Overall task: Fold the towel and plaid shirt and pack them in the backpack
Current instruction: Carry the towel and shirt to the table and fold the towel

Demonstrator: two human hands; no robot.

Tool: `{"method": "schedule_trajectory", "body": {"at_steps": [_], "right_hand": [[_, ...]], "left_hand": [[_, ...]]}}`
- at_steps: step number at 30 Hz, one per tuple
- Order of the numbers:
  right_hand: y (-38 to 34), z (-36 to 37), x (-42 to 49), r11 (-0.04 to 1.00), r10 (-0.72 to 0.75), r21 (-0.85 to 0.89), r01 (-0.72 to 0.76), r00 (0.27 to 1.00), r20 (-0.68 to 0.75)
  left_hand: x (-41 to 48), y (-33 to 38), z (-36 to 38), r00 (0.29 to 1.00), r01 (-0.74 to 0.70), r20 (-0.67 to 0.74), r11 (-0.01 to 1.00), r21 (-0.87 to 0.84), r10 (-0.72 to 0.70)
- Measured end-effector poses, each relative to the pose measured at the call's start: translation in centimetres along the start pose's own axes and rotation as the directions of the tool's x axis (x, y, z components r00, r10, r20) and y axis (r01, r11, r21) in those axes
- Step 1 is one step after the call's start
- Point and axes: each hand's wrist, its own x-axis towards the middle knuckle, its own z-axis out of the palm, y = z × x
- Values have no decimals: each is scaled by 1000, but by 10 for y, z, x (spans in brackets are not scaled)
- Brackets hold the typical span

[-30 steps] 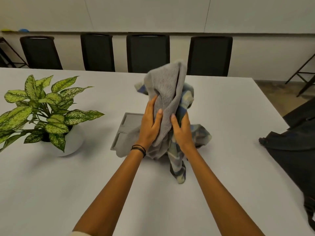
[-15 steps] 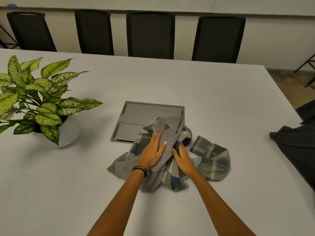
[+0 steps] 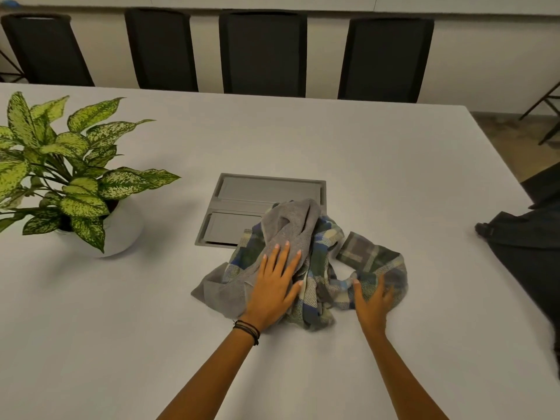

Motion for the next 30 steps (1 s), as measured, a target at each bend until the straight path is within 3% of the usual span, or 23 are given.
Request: {"method": "schedule_trajectory", "body": {"at_steps": [8, 12, 14, 19, 24, 30], "right_hand": [[-29, 25, -7, 994, -13, 108, -28, 933, 360], [-43, 53, -20, 982, -135, 179, 55, 869, 476], [-46, 63, -26, 984, -170, 131, 118, 835, 524], [-44, 76, -31, 951, -250, -11, 309, 790, 560], [-58, 85, -24, 938, -229, -67, 341, 750, 621], [-78, 98, -9, 917, -299, 0, 399, 686, 664]], "left_hand": [[-8, -19, 23, 995, 50, 85, 994, 94, -58], [-16, -32, 31, 982, 128, 131, 990, 55, -134], [-19, -38, 35, 981, 140, 130, 990, 28, -143], [-21, -53, 42, 985, 127, 120, 991, -29, -123], [-17, -62, 46, 984, 149, 117, 983, -102, -137], [-10, -73, 44, 975, 215, 96, 949, -231, -198]]}}
